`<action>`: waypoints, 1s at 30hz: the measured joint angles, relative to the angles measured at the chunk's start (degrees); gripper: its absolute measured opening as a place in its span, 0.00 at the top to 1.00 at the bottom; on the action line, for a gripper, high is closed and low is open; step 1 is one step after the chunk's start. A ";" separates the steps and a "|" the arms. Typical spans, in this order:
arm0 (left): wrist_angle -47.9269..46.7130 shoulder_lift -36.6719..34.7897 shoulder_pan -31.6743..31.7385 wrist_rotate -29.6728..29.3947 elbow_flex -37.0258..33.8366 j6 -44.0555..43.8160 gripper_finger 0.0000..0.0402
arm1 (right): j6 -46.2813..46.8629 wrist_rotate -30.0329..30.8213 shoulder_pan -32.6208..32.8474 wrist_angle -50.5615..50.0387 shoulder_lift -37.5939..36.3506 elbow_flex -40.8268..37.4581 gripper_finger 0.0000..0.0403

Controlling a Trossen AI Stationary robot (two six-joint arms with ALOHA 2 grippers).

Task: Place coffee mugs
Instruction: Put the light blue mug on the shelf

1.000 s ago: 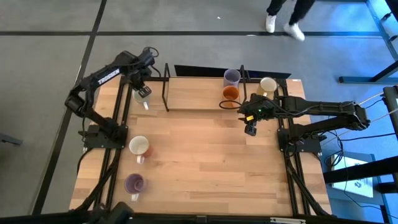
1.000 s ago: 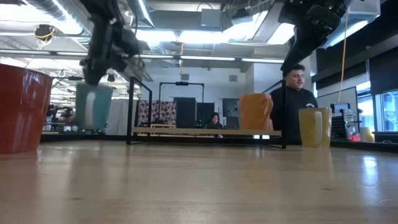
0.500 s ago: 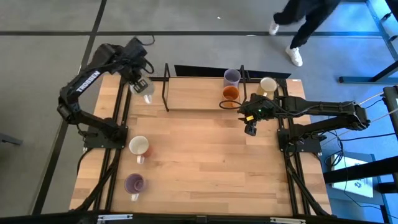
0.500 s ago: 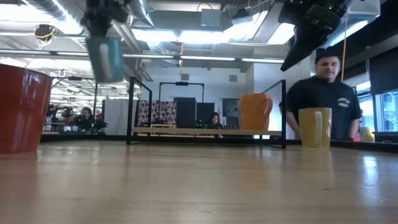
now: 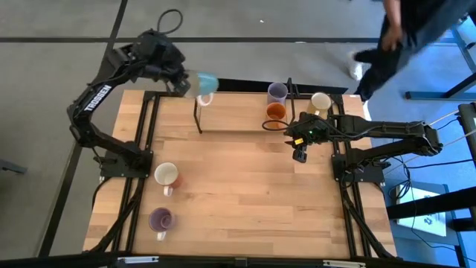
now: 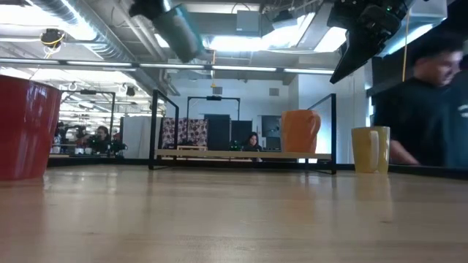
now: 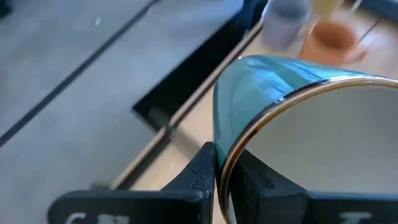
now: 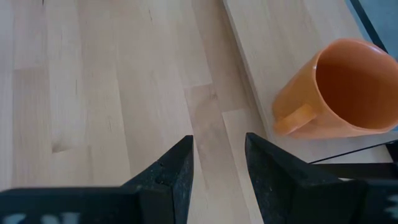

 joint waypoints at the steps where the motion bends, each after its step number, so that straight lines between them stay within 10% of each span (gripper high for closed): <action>1: 1.29 0.66 -0.54 0.48 0.00 -0.02 0.95 | 0.00 0.02 0.00 -0.02 0.00 0.00 0.67; 30: 0.87 39.55 -2.95 0.75 28.79 -2.12 0.95 | 6.45 1.55 0.00 -5.98 -0.04 0.02 0.67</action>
